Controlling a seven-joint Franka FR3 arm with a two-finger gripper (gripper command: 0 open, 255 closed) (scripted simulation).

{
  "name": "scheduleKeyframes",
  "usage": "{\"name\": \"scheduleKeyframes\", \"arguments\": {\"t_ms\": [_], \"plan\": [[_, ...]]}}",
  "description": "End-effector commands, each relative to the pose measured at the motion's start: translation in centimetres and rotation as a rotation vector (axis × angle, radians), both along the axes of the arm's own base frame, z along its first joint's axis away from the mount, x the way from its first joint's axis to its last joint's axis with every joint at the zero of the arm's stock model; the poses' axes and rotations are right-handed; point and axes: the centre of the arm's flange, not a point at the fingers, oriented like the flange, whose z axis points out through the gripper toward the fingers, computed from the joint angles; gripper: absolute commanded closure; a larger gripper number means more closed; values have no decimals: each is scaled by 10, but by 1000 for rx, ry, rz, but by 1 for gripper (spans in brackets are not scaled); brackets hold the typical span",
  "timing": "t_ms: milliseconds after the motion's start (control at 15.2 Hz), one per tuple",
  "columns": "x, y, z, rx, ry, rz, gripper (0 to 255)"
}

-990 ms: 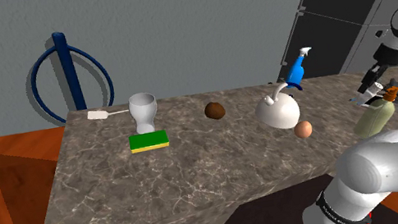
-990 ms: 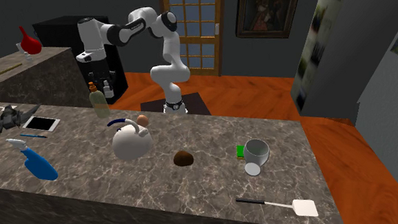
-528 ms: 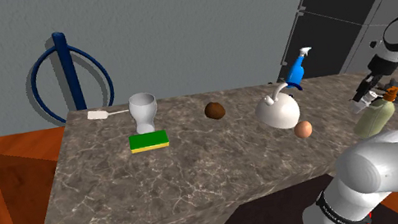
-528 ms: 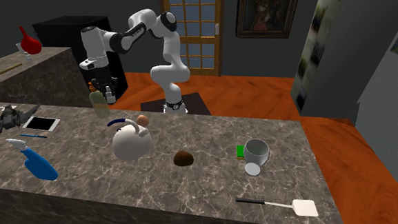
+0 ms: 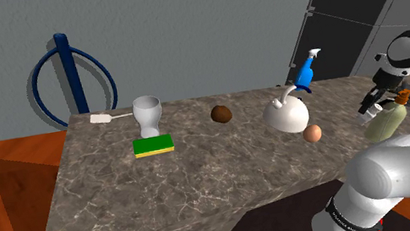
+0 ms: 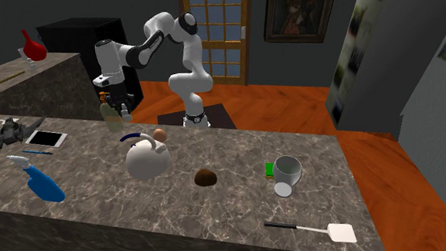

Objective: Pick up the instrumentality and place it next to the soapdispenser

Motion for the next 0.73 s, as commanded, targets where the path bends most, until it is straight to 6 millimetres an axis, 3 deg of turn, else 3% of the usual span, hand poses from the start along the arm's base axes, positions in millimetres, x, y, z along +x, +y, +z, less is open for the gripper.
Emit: {"name": "scheduleKeyframes", "arguments": {"t_ms": [0, 660], "plan": [[0, 0, -11, 0, 0, 0, 255], [0, 0, -64, 0, 0, 0, 255]]}}
